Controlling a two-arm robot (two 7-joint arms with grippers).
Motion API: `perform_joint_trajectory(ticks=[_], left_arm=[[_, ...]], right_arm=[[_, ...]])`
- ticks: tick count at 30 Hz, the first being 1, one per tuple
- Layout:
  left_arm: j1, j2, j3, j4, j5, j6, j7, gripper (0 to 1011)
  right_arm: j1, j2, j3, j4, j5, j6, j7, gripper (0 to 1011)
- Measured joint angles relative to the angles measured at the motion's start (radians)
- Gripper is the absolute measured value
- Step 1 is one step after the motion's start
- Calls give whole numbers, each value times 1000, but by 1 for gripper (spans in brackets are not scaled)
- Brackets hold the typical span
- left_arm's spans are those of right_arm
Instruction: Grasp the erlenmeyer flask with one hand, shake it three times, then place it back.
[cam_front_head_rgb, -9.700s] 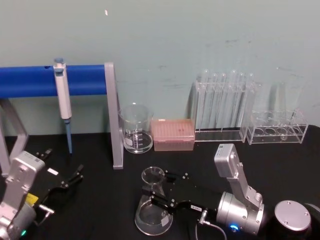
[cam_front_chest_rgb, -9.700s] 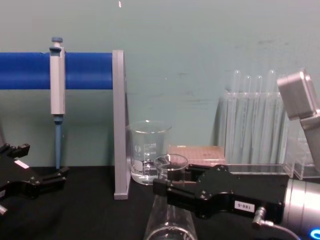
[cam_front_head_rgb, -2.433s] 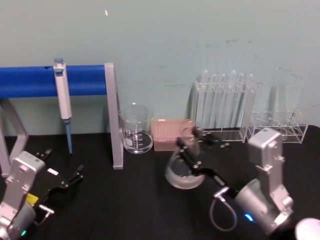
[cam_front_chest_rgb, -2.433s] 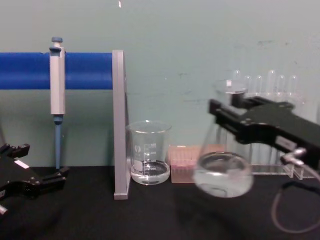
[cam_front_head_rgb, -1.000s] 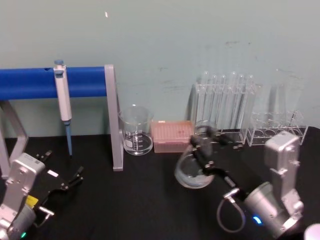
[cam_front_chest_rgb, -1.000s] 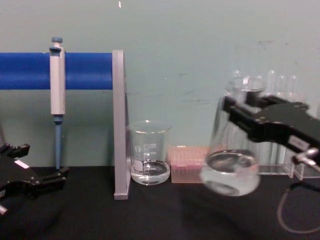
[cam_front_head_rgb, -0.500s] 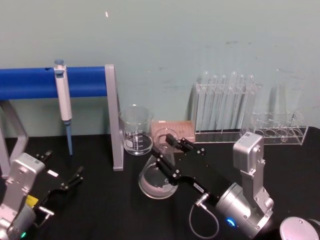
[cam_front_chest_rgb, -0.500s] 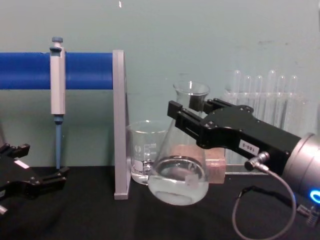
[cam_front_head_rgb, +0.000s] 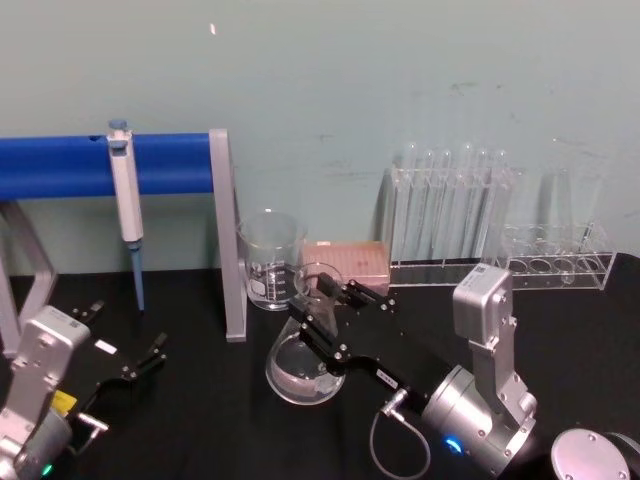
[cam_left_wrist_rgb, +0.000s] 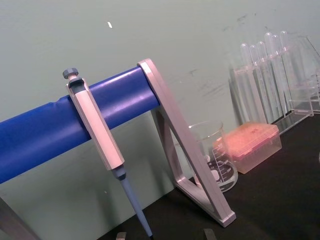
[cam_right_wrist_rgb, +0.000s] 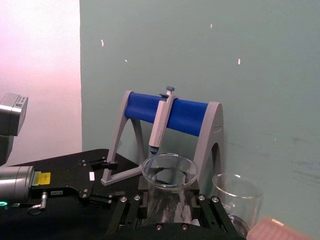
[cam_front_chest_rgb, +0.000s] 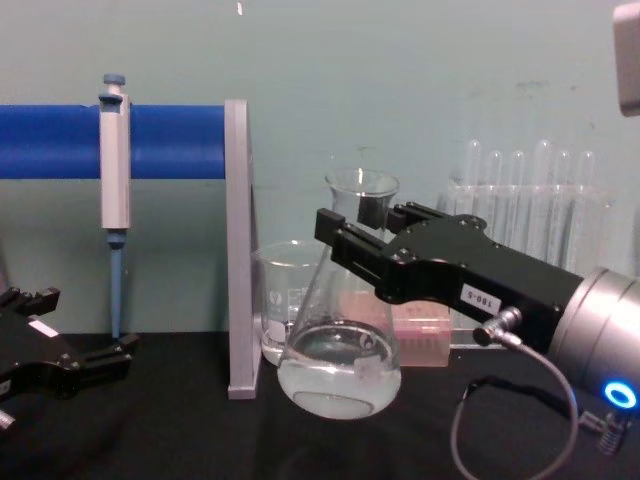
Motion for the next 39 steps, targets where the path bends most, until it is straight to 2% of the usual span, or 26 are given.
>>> perform_joint_trajectory(ticks=[25, 39], left_arm=[[0, 0, 0, 0, 0, 0, 0, 1001], [0, 0, 0, 0, 0, 0, 0, 1001]], right_arm=[[22, 30, -30, 7, 36, 52, 20, 457], [42, 50, -50, 36, 43, 47, 51, 457]])
